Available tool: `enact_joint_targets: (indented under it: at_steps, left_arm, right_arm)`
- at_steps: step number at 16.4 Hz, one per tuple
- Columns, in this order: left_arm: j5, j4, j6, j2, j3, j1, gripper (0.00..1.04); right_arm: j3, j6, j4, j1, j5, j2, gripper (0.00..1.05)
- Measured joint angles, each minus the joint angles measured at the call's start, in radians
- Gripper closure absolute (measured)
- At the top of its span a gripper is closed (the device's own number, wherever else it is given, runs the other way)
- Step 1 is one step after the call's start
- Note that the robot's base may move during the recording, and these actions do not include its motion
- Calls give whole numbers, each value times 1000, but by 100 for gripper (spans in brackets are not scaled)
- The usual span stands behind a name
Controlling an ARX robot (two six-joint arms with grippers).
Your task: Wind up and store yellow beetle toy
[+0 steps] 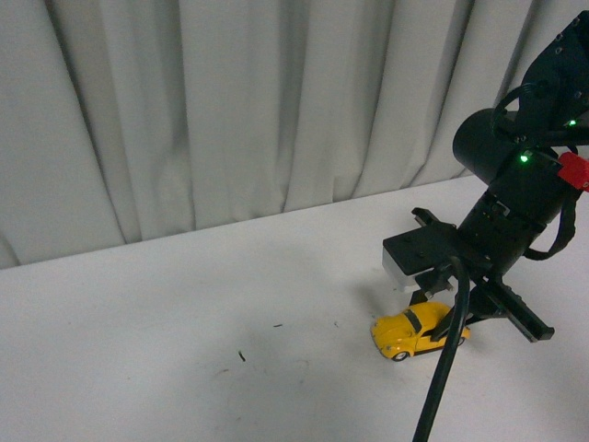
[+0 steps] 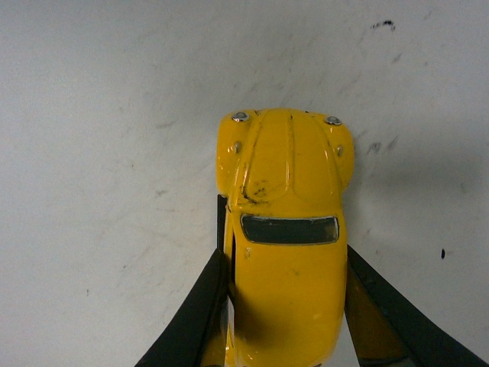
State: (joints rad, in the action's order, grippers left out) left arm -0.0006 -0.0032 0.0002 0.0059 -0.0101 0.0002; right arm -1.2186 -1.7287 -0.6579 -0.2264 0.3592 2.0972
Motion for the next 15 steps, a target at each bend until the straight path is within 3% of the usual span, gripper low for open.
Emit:
enact_joint_targets:
  at_steps: [7, 8, 14, 15]
  left_arm:
    - [0, 0, 0, 0, 0, 0, 7]
    - [0, 0, 0, 0, 0, 0, 7]
    - [0, 0, 0, 0, 0, 0, 7]
    - [0, 0, 0, 0, 0, 0, 7]
  right_arm:
    - [2, -1, 1, -50, -10, -5, 69]
    - [2, -2, 3, -49, -10, -5, 63]
    - [13, -2, 31, -42, -16, -5, 4]
    - [18, -2, 35, -41, -11, -5, 7]
